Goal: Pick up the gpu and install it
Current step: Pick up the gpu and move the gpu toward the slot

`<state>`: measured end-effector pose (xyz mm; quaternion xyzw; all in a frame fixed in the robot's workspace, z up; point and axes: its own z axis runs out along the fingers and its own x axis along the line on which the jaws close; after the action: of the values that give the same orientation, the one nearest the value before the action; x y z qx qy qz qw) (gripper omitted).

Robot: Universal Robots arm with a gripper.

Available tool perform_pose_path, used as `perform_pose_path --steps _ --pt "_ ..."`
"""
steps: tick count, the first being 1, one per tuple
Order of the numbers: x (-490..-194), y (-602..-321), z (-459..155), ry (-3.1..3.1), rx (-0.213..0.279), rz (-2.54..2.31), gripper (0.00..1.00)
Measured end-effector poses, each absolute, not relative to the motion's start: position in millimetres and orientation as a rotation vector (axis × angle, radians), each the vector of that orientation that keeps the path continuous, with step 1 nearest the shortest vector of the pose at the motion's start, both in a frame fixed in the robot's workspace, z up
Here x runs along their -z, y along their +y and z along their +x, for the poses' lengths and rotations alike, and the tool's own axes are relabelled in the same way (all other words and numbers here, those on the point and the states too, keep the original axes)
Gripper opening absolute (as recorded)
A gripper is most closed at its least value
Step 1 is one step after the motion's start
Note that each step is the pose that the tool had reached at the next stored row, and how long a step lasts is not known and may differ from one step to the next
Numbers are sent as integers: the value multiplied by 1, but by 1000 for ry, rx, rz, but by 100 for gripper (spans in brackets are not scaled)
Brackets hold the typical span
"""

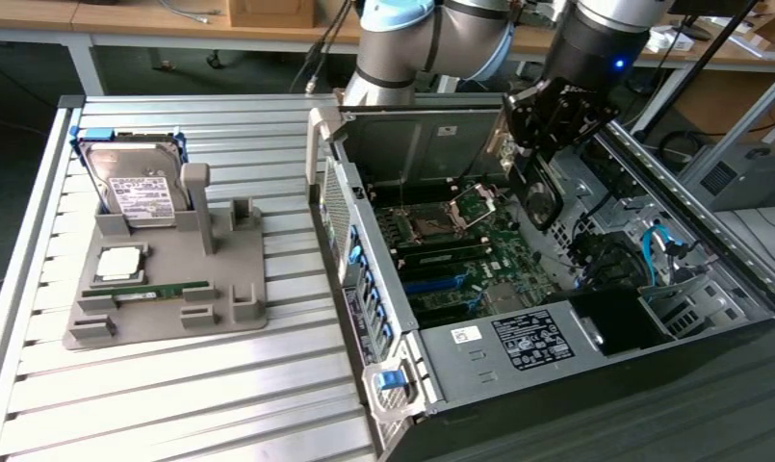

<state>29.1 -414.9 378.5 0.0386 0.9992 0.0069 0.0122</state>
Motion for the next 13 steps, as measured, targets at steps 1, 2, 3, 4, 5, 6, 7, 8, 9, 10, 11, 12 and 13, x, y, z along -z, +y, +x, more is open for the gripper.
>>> perform_pose_path --steps 1,2,3,4,5,6,7,8,9,10,11,12,13 --pt "-378 -415 29 3115 -21 120 27" --pt "-378 -415 29 3115 -21 120 27" --pt "-377 -415 29 3115 -21 120 27" --pt "-377 -416 29 3115 -22 120 27" --pt "-377 -416 29 3115 -21 120 27" --pt "-377 -416 29 3115 -21 120 27" --pt "-377 -416 29 3115 -21 117 27" --pt "-376 -416 29 3115 -21 114 27" --pt "-376 -416 29 3115 -22 107 27" --pt "-376 -416 29 3116 -22 101 27" --pt "-376 -416 29 3116 -22 90 27" --pt "-376 -416 29 3116 -22 79 27" --pt "-376 -416 29 3117 -22 67 27"
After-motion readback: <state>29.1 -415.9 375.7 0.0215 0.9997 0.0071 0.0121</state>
